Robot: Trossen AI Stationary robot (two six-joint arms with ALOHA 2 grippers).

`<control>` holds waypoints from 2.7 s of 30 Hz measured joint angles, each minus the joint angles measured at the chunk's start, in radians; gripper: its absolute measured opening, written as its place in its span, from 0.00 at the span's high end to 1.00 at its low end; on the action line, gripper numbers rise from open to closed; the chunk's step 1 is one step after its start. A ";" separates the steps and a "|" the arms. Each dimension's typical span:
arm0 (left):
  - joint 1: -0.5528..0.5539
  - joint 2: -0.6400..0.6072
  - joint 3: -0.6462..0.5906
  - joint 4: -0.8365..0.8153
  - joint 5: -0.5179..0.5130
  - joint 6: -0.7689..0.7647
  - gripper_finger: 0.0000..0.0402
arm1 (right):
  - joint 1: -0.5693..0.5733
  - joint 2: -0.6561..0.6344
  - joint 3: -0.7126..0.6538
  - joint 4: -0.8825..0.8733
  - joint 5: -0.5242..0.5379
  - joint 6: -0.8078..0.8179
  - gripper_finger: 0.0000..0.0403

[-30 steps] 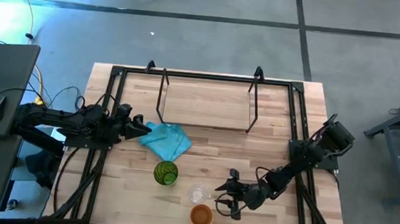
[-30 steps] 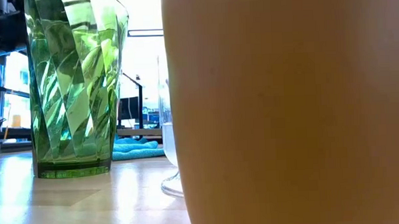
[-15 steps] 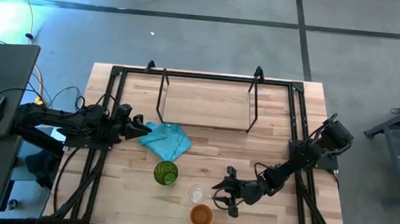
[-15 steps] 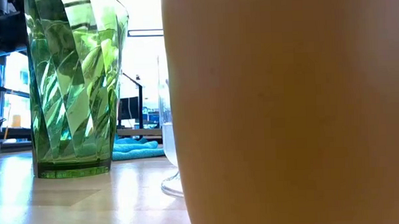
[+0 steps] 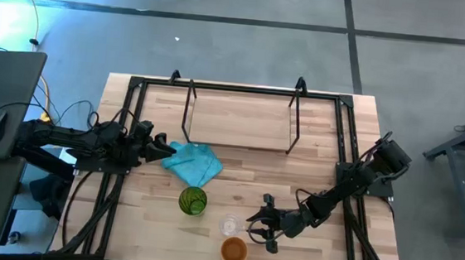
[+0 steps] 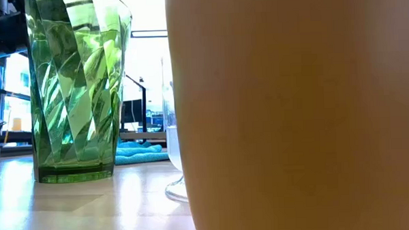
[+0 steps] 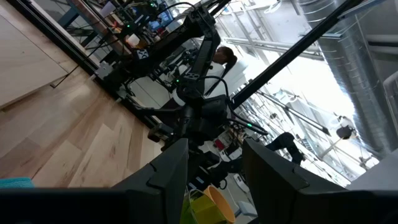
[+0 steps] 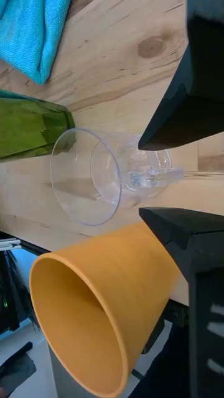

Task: Stack small to large cups/mugs on shelf
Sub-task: Put the transparent mug on the shelf

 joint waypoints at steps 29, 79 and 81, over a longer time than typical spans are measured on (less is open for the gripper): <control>0.000 0.000 0.000 0.000 0.000 0.000 0.64 | -0.013 0.076 0.077 -0.043 -0.022 0.035 0.64; 0.000 0.000 0.000 -0.051 0.004 0.021 0.64 | -0.091 -0.009 0.077 -0.180 0.081 0.035 1.00; 0.000 0.000 0.000 -0.053 0.004 0.026 0.64 | -0.103 -0.038 0.076 -0.221 0.090 0.034 1.00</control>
